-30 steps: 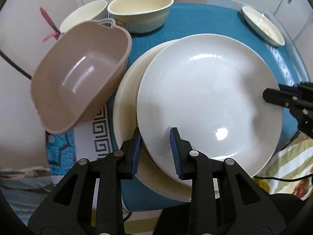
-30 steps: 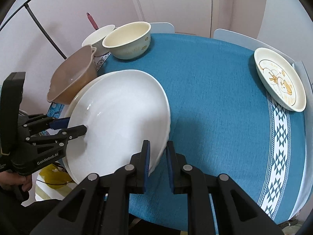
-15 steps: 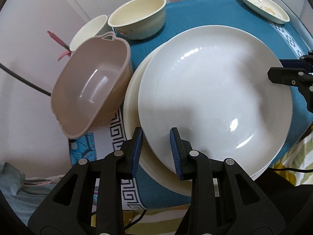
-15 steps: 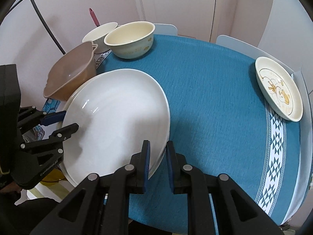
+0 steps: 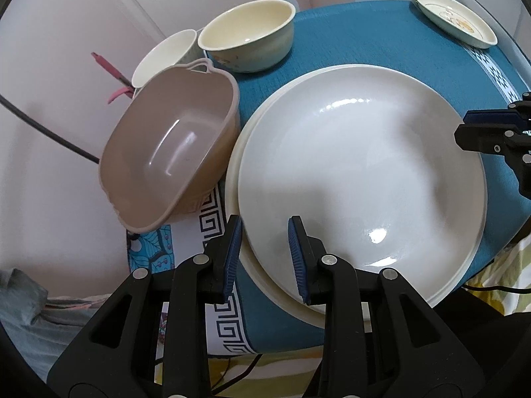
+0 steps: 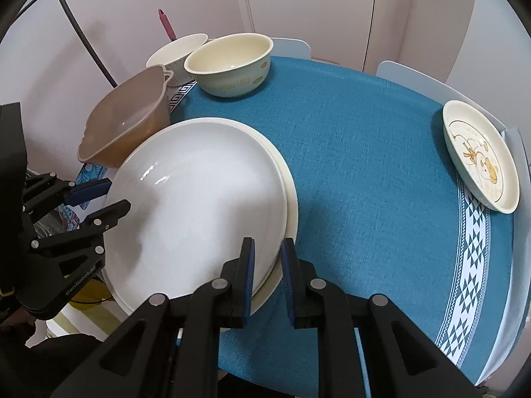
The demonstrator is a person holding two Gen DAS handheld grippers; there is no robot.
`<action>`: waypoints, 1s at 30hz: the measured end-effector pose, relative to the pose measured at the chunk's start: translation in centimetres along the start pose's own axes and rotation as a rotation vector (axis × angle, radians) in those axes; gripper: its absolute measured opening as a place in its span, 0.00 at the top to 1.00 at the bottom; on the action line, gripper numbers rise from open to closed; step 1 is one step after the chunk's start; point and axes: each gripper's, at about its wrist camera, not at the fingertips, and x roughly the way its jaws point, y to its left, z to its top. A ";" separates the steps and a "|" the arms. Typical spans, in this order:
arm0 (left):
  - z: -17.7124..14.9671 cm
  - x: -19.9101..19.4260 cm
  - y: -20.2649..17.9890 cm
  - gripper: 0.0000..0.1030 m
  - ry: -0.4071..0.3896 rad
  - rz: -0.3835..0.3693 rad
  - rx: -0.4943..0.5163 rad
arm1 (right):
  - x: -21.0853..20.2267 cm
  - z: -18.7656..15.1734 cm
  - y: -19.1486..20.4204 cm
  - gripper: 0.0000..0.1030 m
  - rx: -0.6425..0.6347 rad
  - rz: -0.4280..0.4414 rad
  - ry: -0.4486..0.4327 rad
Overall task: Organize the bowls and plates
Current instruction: 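Open the right tool and move it toward the small duck-print plate, then grip the rim of the small duck-print plate with the right tool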
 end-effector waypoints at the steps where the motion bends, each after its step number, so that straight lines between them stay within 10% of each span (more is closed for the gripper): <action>1: 0.0 0.0 0.2 0.75 0.002 -0.006 -0.004 | -0.1 0.0 0.0 0.85 0.000 0.002 -0.003; 12: 4.0 -6.0 3.3 0.66 -0.172 -0.082 -0.089 | -5.3 1.9 -1.5 0.85 0.090 0.062 -0.121; 14: 5.2 -7.0 3.7 0.03 -0.208 -0.108 -0.106 | -6.8 2.0 -2.0 0.55 0.112 0.043 -0.166; 17: 6.4 -8.6 3.6 0.00 -0.302 -0.115 -0.111 | -8.6 2.1 -2.8 0.07 0.142 0.030 -0.231; 30: 17.2 -10.1 -1.9 0.00 -0.387 -0.388 0.071 | -16.4 0.5 -10.3 0.01 0.353 -0.225 -0.370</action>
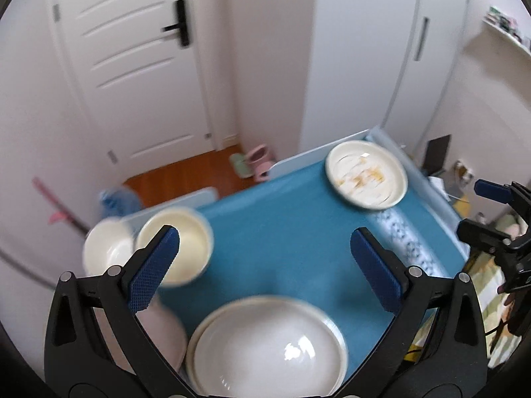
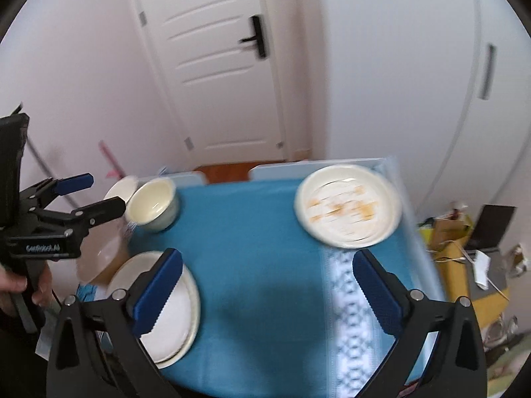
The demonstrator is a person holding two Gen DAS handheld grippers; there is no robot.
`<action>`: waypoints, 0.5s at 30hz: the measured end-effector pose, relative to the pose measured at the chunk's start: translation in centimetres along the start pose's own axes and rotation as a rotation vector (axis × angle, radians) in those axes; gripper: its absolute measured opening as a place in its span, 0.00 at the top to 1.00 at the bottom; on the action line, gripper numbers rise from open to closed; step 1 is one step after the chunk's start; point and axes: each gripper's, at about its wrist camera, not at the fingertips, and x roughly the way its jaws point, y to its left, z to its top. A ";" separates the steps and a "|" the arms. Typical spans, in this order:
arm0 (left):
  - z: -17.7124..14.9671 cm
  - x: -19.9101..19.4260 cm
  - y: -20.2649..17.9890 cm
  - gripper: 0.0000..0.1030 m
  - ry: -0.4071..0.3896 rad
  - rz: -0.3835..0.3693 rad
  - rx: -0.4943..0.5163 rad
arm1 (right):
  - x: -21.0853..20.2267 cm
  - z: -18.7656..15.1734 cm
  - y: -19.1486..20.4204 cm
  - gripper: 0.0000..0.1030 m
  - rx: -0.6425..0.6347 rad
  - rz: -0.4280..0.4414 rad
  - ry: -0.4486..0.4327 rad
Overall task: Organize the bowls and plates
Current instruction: 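Grip the rim of the small duck-print plate with the right tool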
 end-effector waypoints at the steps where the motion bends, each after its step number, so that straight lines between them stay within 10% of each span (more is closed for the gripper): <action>1: 1.0 0.7 -0.6 0.00 0.000 -0.024 0.014 | -0.5 0.5 -0.8 0.01 0.023 -0.012 -0.010; 15: 9.3 16.8 -7.4 0.00 0.208 -0.323 -0.014 | 6.8 2.5 -12.7 0.01 0.283 -0.061 0.135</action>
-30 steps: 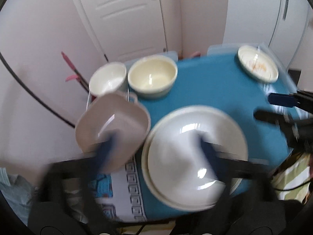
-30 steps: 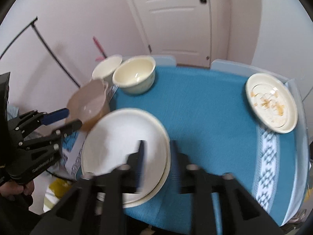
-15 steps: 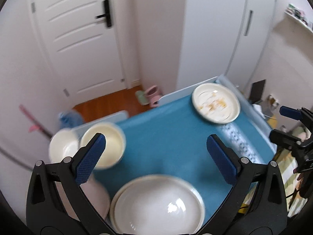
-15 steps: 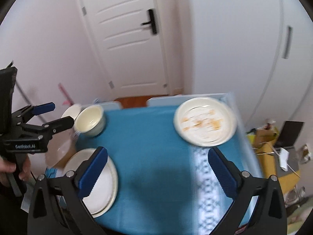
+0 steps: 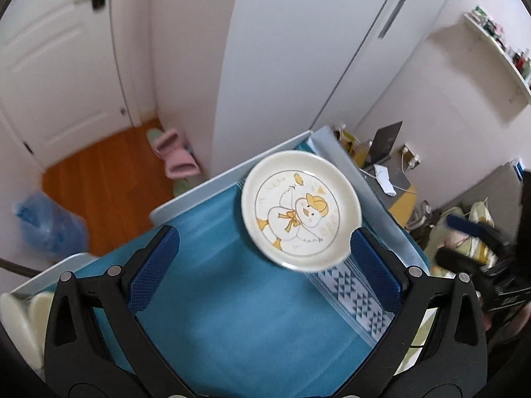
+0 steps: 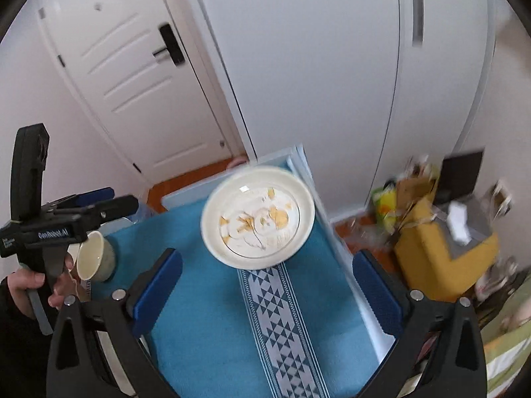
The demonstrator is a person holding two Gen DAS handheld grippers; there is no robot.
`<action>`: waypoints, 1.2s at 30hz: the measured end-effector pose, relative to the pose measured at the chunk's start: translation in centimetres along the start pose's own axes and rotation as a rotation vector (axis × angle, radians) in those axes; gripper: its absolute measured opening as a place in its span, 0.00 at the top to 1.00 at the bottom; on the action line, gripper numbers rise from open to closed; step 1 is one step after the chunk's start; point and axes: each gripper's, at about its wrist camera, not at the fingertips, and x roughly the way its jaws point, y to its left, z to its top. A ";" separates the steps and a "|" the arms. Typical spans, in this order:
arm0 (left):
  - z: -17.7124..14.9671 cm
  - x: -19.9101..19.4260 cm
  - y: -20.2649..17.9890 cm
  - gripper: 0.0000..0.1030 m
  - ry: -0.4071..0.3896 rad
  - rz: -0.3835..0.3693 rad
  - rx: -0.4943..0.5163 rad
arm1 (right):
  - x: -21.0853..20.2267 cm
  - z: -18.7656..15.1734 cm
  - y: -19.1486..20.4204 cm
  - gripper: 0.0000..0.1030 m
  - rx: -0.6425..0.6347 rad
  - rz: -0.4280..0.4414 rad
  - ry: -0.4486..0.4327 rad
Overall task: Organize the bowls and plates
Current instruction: 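Grip the rim of the small duck-print plate with the right tool, then carry the duck-print plate with the right tool onto the white plate stack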
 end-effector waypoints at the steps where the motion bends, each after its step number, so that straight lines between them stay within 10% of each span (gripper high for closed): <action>1: 0.3 1.8 0.3 0.01 0.020 -0.013 -0.008 | 1.6 0.0 -0.9 0.01 0.024 0.022 0.019; 10: 0.8 10.6 2.0 0.38 0.129 -0.004 -0.016 | 11.3 -0.7 -4.3 0.40 0.214 0.118 0.097; 24: 0.4 13.6 2.1 0.81 0.169 -0.007 0.021 | 12.8 -0.5 -5.3 0.82 0.265 0.089 0.070; 36: 0.5 12.3 1.3 0.82 0.139 0.030 0.029 | 12.7 -0.4 -5.4 0.87 0.225 0.079 0.081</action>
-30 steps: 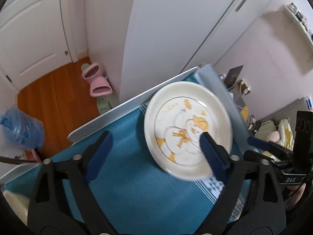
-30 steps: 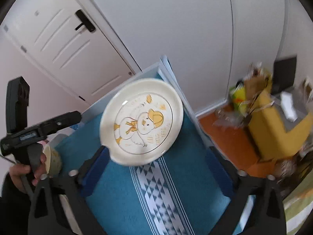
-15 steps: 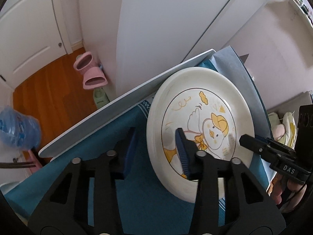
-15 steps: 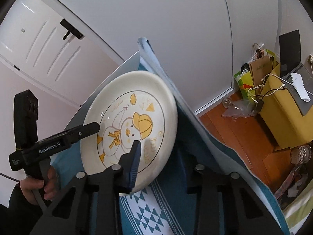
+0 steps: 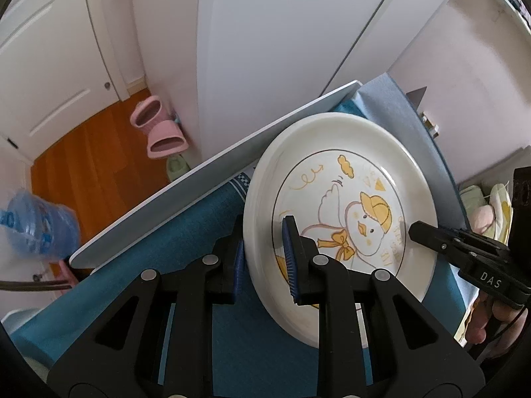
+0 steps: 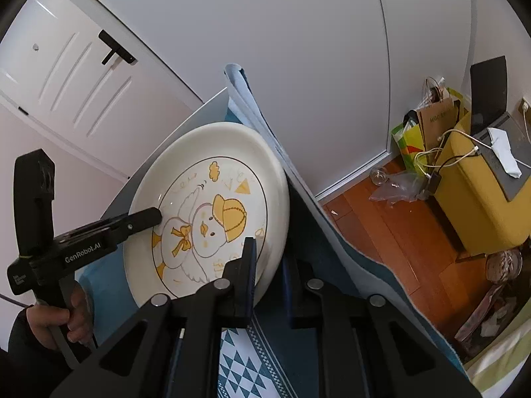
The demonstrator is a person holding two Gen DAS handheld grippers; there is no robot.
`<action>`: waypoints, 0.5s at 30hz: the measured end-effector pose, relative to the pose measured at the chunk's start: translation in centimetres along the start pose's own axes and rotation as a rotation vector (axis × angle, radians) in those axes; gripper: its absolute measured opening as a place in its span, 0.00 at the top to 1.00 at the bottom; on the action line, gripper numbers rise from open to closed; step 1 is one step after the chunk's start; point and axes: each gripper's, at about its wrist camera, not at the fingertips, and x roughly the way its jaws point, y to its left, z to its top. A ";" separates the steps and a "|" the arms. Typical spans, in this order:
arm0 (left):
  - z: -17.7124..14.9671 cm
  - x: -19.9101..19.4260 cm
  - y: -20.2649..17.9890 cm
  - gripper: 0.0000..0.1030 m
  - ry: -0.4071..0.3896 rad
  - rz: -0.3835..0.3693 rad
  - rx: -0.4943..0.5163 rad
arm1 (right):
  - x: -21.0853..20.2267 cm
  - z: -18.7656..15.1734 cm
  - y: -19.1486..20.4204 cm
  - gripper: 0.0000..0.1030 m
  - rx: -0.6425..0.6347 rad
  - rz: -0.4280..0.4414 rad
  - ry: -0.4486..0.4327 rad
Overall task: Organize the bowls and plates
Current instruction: 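Carry the duck-print plate with the right tool onto the white plate stack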
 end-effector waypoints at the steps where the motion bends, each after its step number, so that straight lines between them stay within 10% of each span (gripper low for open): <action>1: -0.1 -0.4 -0.2 0.82 -0.005 0.003 -0.001 | -0.2 0.0 0.0 0.87 0.000 0.004 -0.002; 15: -2.4 -11.3 -3.5 0.82 -0.154 0.068 -0.117 | -7.9 1.3 3.5 0.87 -0.169 0.075 -0.061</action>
